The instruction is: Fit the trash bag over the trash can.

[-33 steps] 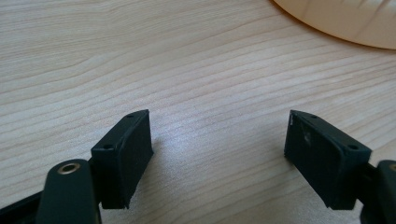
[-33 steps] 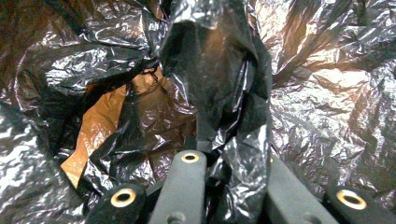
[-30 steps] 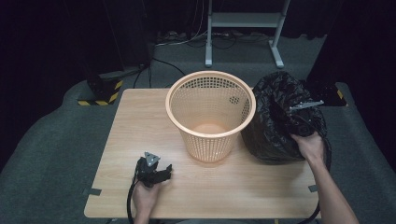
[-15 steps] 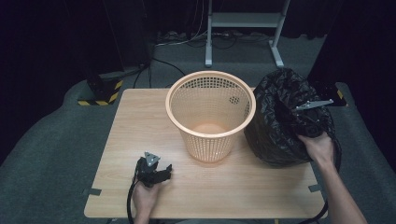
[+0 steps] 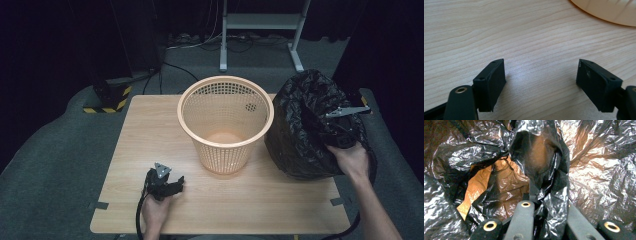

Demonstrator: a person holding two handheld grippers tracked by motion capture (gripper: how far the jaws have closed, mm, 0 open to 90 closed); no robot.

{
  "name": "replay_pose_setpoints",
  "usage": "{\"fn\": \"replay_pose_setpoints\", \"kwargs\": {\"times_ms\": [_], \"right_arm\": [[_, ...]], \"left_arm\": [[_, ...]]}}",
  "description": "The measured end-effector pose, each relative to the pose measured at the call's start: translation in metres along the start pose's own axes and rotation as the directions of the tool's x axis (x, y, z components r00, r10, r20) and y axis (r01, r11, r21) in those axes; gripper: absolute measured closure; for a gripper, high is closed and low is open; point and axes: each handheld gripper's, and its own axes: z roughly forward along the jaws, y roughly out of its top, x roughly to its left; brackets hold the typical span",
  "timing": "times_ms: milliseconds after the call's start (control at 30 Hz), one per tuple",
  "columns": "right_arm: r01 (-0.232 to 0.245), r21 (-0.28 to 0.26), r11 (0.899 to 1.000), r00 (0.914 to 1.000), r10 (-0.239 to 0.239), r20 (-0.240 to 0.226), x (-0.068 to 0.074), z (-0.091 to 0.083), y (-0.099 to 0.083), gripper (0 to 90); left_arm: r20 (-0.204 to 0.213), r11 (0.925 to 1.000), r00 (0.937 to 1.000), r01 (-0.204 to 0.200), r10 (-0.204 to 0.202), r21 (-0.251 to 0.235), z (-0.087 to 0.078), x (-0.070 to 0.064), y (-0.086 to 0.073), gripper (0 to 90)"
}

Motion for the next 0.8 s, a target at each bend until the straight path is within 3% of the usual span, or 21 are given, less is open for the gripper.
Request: {"fn": "replay_pose_setpoints", "kwargs": {"times_ms": [400,800], "right_arm": [[0.02,-0.021,1.0,0.9998,-0.02,-0.004,0.004,-0.026,0.005,88.4],[0.034,-0.025,0.999,0.9987,-0.035,-0.037,0.009,-0.05,0.012,88.5]], "left_arm": [[0.0,1.0,1.0,0.001,-0.001,0.0,0.0,0.0,0.0,23.5],[0.0,1.0,1.0,0.002,-0.002,-0.001,0.0,0.0,0.0,23.6]]}}
